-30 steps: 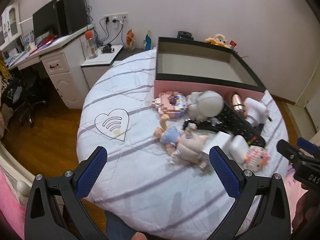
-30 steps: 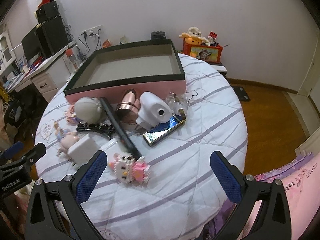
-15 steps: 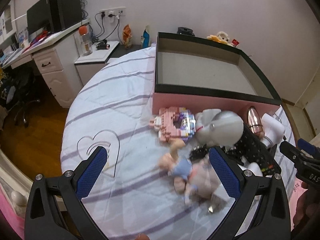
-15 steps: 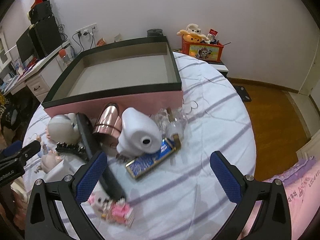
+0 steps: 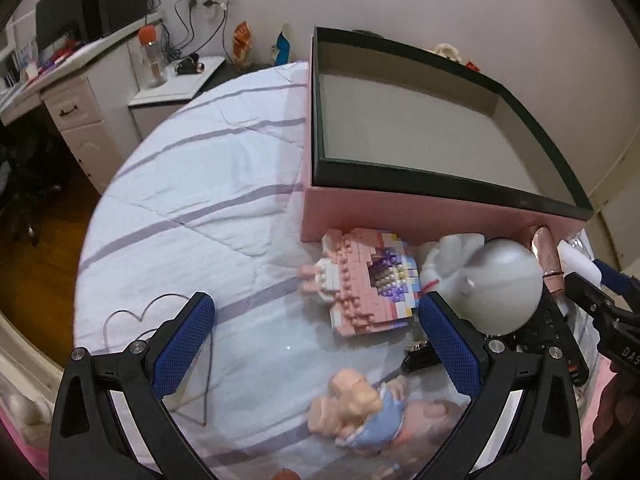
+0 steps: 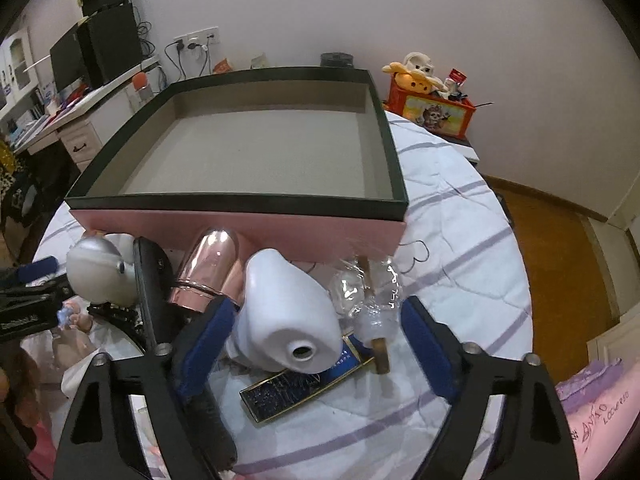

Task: Organize rigid objects
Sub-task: 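Grasp the pink block figure with the left tool while the right tool grasps the white hair dryer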

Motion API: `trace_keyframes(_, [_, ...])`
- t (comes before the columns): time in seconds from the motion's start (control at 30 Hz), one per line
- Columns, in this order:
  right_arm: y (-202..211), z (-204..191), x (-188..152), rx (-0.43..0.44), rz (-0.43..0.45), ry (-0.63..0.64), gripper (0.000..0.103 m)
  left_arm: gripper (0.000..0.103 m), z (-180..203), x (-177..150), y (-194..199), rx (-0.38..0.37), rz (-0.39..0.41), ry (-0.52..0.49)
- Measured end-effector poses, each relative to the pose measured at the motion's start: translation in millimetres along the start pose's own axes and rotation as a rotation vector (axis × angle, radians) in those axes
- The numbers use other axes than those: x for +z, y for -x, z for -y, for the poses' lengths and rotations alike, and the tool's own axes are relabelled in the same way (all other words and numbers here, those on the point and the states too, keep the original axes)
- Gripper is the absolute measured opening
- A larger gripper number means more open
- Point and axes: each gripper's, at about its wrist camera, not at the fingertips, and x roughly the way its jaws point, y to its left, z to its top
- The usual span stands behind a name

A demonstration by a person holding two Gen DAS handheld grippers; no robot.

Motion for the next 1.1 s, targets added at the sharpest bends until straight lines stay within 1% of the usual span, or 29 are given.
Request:
trace_keyframes(0.27, [3.4,-5.8,1.9,-0.014,0.005,0.061,0.079,0.103,6.2,4.7,-7.9,0.004,0.016,-0.015])
trace_keyframes(0.37, [3.2,-7.7,2.9,-0.023,0.007,0.071,0.079,0.103,1.0,4.7,-8.0,-0.011,0.024,-0.007])
trace_keyframes(0.4, [2.4,-8.9,3.4,-0.029,0.011,0.076,0.079,0.100,-0.1,5.0,-8.1,-0.016,0.029,-0.005])
trace_keyframes(0.43, [1.5,-10.6,4.2,-0.037,0.015,0.086,0.077,0.091,-0.1,5.2,-7.0,-0.027,0.034,-0.005])
trace_keyframes(0.47, [2.0,-11.2,4.3,-0.037,0.015,0.091,0.070,0.083,0.4,5.4,-5.7,-0.042,0.039,-0.009])
trace_keyframes(0.5, [4.2,-13.5,4.3,-0.018,0.017,0.100,0.062,0.064,1.1,6.0,-4.1,-0.060,0.040,-0.016])
trace_keyframes(0.53, [5.5,-14.3,4.3,0.019,0.013,0.103,0.044,0.056,2.3,5.9,-3.5,-0.085,0.036,-0.022])
trace_keyframes(0.63, [7.8,-17.0,3.2,0.021,0.012,0.100,0.044,0.053,4.6,3.6,-2.8,-0.097,0.036,-0.039])
trace_keyframes(0.8, [9.9,-10.1,3.4,0.050,0.008,0.077,0.043,0.052,-2.6,-1.7,3.2,-0.139,0.036,-0.014])
trace_keyframes(0.83, [12.4,-7.3,2.8,0.072,0.010,0.060,0.043,0.052,-3.8,-2.9,4.2,-0.143,0.038,-0.012])
trace_keyframes(0.93, [15.5,1.3,0.4,0.109,0.018,0.016,0.042,0.052,-4.2,-8.5,10.0,-0.151,0.044,-0.010])
trace_keyframes(1.1, [19.6,1.2,-0.7,0.122,0.028,-0.001,0.041,0.052,-6.9,-10.0,17.4,-0.149,0.053,-0.011])
